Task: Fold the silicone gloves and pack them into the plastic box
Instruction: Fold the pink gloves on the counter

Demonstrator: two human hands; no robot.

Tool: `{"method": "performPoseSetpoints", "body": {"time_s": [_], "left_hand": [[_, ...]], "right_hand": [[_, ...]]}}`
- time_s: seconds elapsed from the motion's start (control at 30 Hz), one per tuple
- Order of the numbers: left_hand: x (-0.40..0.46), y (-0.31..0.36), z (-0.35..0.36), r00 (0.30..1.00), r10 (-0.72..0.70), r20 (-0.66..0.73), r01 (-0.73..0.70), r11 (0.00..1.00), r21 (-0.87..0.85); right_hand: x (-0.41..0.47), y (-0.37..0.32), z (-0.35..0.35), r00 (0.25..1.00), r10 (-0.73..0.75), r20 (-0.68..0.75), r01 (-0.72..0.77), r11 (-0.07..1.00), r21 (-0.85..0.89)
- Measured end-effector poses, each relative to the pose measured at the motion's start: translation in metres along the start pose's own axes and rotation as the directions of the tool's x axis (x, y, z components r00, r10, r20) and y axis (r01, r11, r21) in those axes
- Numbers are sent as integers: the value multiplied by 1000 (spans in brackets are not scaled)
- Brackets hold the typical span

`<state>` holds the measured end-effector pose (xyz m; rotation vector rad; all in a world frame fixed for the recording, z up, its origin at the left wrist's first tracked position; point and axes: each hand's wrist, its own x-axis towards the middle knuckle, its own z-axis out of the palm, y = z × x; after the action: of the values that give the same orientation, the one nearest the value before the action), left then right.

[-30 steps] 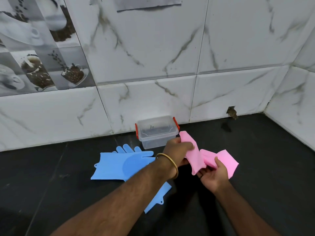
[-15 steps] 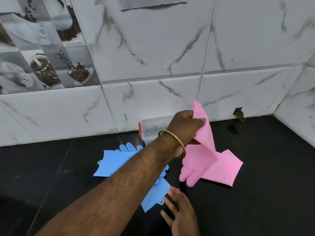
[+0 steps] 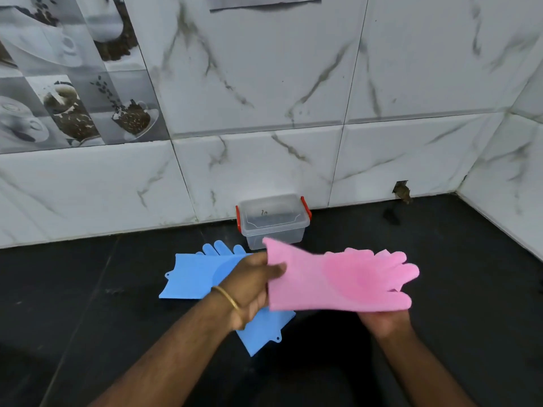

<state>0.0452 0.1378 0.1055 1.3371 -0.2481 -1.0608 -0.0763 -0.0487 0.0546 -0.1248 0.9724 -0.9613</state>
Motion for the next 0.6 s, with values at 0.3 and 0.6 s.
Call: {"method": "performPoseSetpoints", "body": {"time_s": [0.3,0.6], "left_hand": [[-4,-115,-53,966,-252,-55,249,967,-58],[12,-136,-12,923,-252,-291,325,915,237]], "right_hand": [[38,-4,-109,970,235,68,-221,961,-168],[81,-74,-120,942,257,217,-73,787,-613]]}}
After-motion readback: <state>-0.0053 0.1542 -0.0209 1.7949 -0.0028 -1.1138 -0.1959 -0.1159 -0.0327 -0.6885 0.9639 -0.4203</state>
